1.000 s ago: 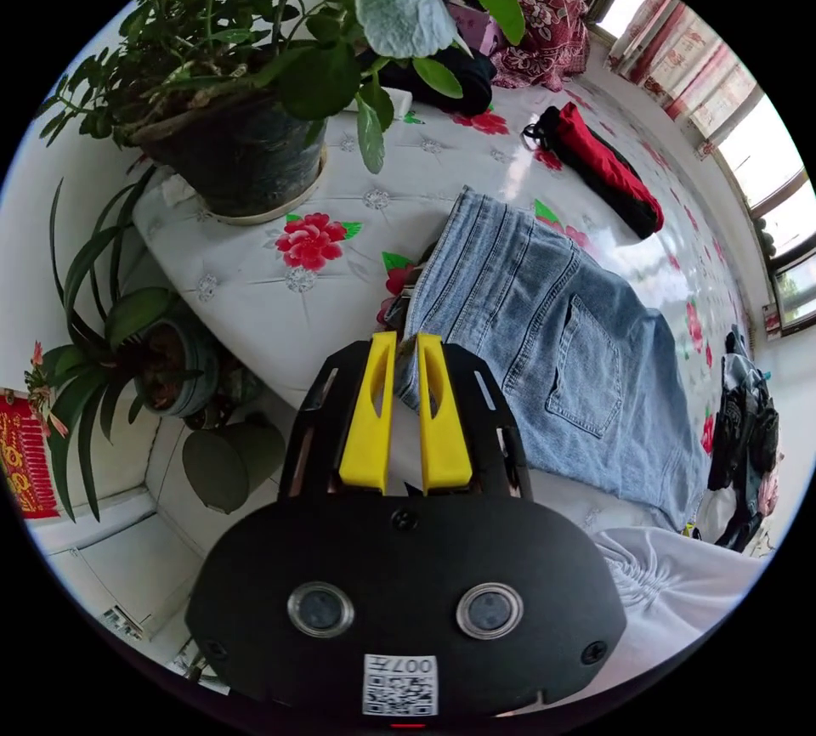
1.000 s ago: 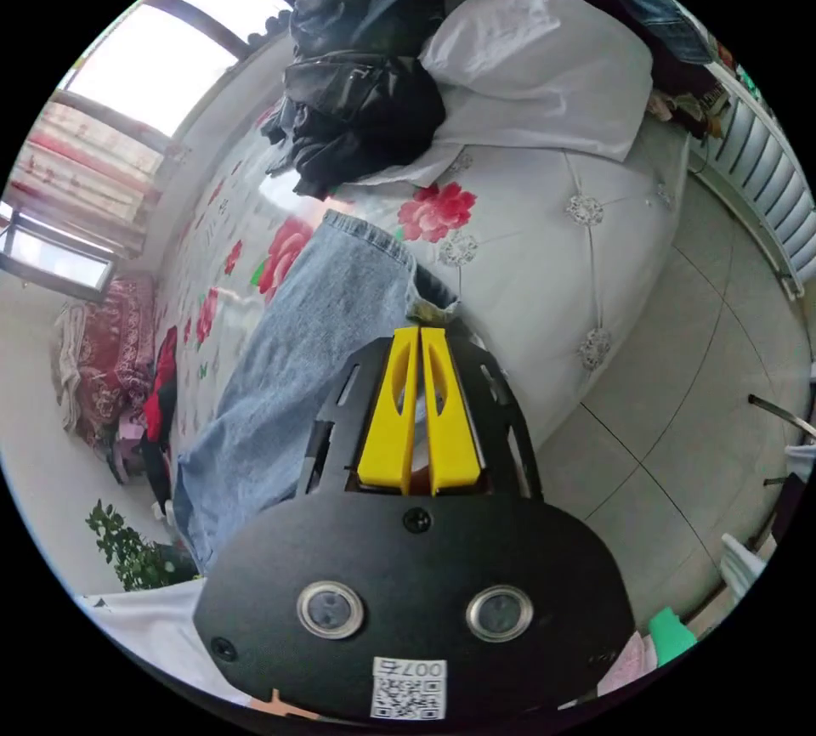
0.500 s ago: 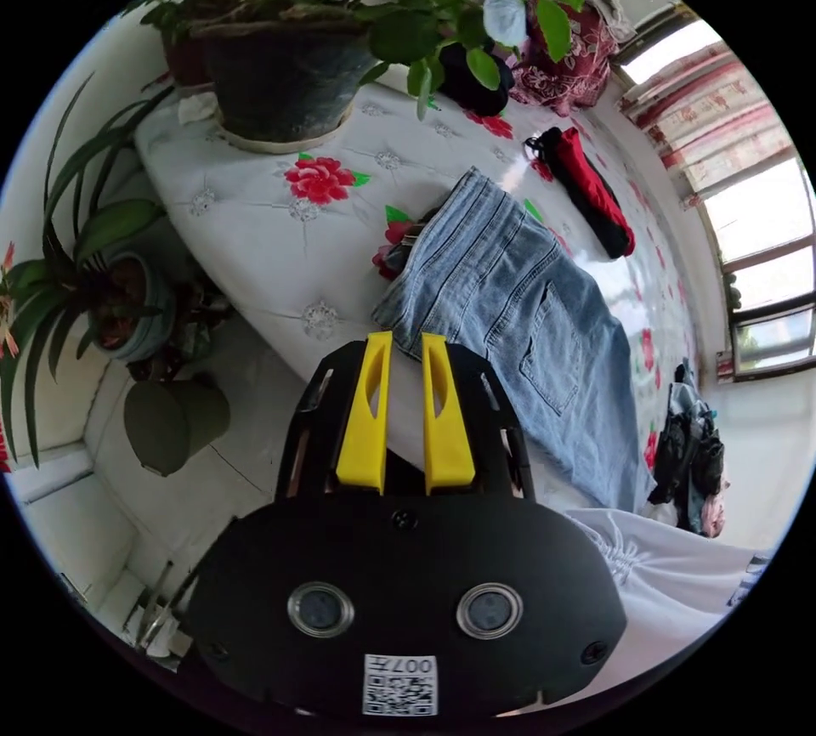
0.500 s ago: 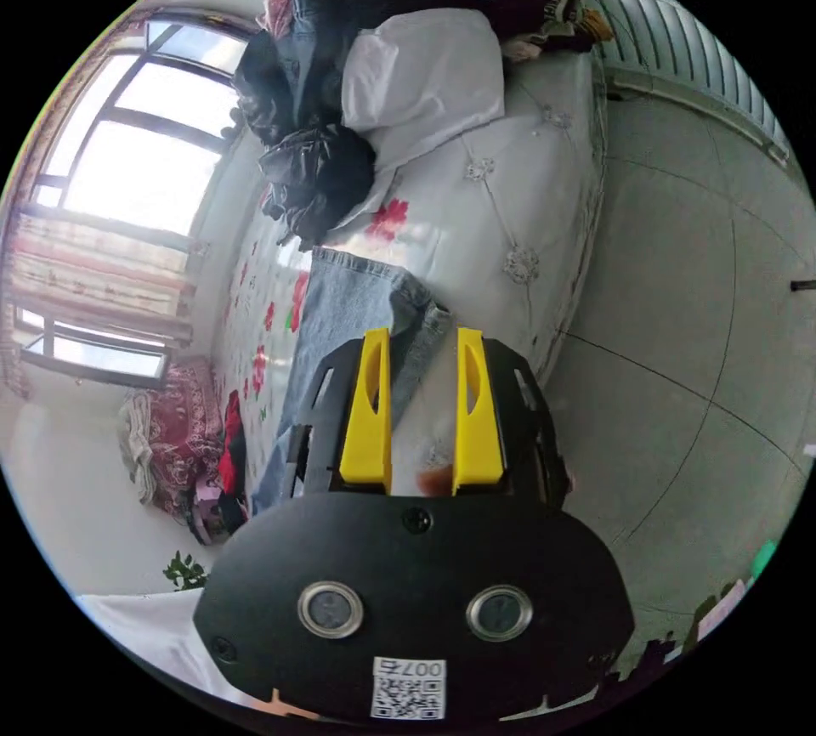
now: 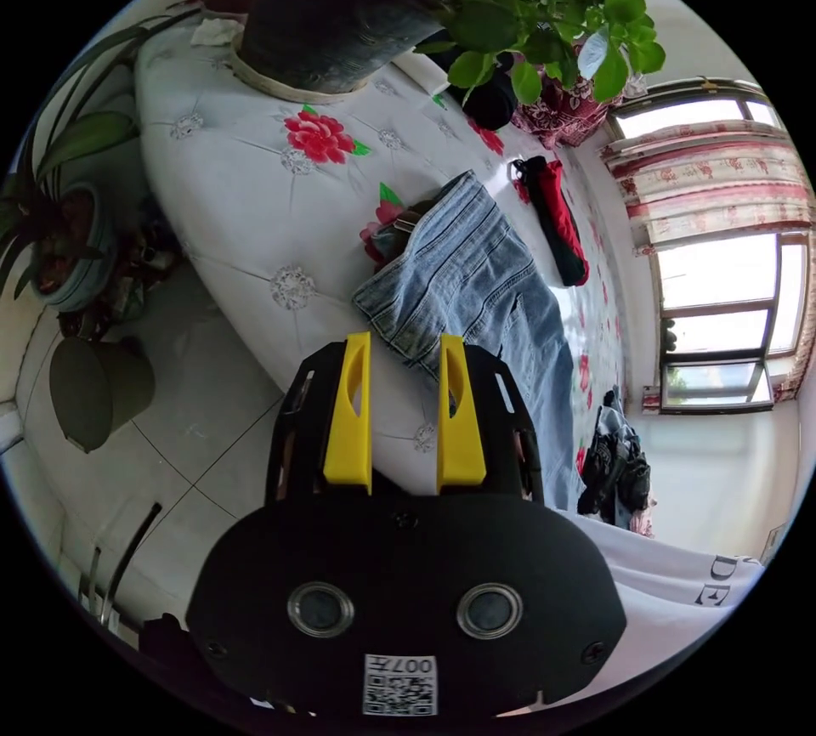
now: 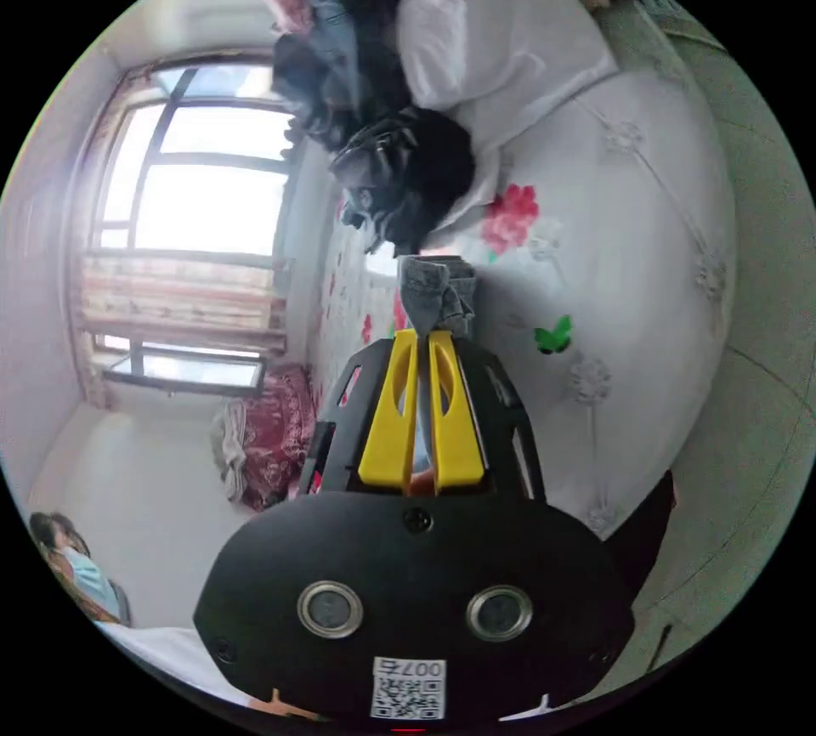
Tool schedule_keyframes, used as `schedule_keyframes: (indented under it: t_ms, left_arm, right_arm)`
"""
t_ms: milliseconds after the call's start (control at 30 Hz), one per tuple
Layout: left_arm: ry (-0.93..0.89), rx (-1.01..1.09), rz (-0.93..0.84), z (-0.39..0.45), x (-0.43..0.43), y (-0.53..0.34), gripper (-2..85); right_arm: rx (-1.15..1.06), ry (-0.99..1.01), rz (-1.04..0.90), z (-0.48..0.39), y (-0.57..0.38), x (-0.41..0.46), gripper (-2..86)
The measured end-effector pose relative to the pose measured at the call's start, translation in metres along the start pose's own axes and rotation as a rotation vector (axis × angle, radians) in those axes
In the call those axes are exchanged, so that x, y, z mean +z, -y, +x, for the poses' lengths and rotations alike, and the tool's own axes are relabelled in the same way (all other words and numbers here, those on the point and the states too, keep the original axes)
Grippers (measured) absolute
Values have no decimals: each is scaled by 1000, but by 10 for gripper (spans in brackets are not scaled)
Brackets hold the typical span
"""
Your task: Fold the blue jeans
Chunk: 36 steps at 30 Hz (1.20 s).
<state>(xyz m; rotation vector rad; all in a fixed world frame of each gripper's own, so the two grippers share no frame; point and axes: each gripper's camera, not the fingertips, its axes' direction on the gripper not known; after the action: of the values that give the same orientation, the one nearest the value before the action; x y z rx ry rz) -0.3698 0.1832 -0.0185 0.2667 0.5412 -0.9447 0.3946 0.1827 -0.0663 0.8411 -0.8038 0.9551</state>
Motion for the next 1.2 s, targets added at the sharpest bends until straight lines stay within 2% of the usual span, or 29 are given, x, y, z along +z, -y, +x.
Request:
schedule_keyframes:
  t_ms: [67, 100, 167, 200, 267, 400, 467, 567, 767, 900, 1000, 1033, 1100, 1200]
  left_arm:
    - [-28, -7, -3, -12, -2, 1, 117]
    - [-37, -8, -2, -14, -2, 2, 117]
    - [-70, -10, 8, -24, 0, 11, 121]
    - [-80, -13, 13, -26, 1, 13, 123]
    - [-127, -30, 25, -32, 5, 25, 132]
    - [-179, -51, 40, -43, 11, 38, 139]
    - [-219, -86, 58, -55, 12, 42, 136]
    - [-251, -121, 77, -70, 13, 44, 118]
    - [-379, -182, 126, -98, 15, 42, 108]
    - [-342, -96, 125, -92, 9, 41, 126]
    - [-292, -71, 118, -89, 10, 43, 119]
    - [-310, -113, 120, -94, 13, 44, 108]
    - [-361, -188, 125, -104, 19, 44, 92]
    - [-424, -237, 140, -108, 27, 42, 67]
  right_arm:
    - [-302, 74, -115, -79, -11, 15, 2]
    - [-381, 90, -155, -100, -18, 21, 1]
    - [-702, 175, -336, -182, -63, 44, 2]
    - [-779, 197, -383, -200, -78, 50, 2]
    - [-1027, 277, -601, -253, -151, 81, 4]
    - [-1165, 263, -966, -262, -268, 150, 13]
    - [-1184, 138, -1251, -237, -339, 199, 20]
    - [-1240, 5, -1313, -221, -381, 216, 27]
    - [-1283, -33, -1234, -229, -379, 214, 48]
    - [-1371, 7, -1243, -238, -405, 223, 61]
    - [-1488, -93, -1375, -216, -448, 249, 64]
    - [-1479, -160, -1489, -200, -462, 263, 65]
    - [-1486, -156, -1430, -193, -464, 261, 65]
    - [-1461, -122, -1473, -193, -459, 259, 63]
